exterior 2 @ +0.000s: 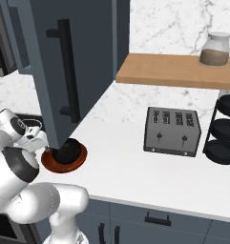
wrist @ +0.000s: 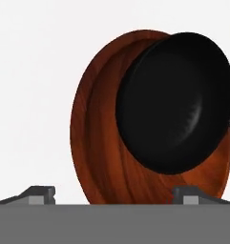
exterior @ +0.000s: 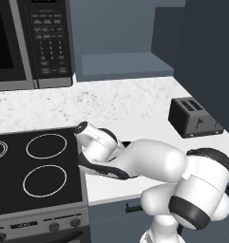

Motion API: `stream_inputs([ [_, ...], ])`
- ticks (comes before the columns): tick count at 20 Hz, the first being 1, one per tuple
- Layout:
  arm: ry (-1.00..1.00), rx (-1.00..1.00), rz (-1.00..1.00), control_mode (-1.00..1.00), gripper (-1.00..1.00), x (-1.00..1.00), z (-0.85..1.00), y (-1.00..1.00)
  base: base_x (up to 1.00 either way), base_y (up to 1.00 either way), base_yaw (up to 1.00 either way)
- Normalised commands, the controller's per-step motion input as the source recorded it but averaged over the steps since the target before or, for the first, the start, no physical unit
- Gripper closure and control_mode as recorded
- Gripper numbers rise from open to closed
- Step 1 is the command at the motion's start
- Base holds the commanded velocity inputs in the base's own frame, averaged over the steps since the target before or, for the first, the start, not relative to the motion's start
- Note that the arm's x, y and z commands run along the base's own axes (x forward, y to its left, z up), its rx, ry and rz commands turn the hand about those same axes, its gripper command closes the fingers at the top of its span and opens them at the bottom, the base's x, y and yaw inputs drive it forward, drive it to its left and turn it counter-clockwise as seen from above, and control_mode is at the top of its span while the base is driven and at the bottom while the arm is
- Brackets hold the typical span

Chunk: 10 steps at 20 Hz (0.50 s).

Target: Pick up the bowls on the counter and stack them on top of one another in the open cabinet. Place the smaller bowl on top of the larger bowl.

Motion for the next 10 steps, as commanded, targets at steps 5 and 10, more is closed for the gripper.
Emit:
stream_inputs([
  [5,0.00,-0.02,0.00,-1.00,-1.00,-0.21,-0.28,0.00,0.00,0.00,0.00],
  [10,-0.01,-0.03,0.00,-1.00,-1.00,0.06,-0.18,0.00,0.00,0.00,0.00],
])
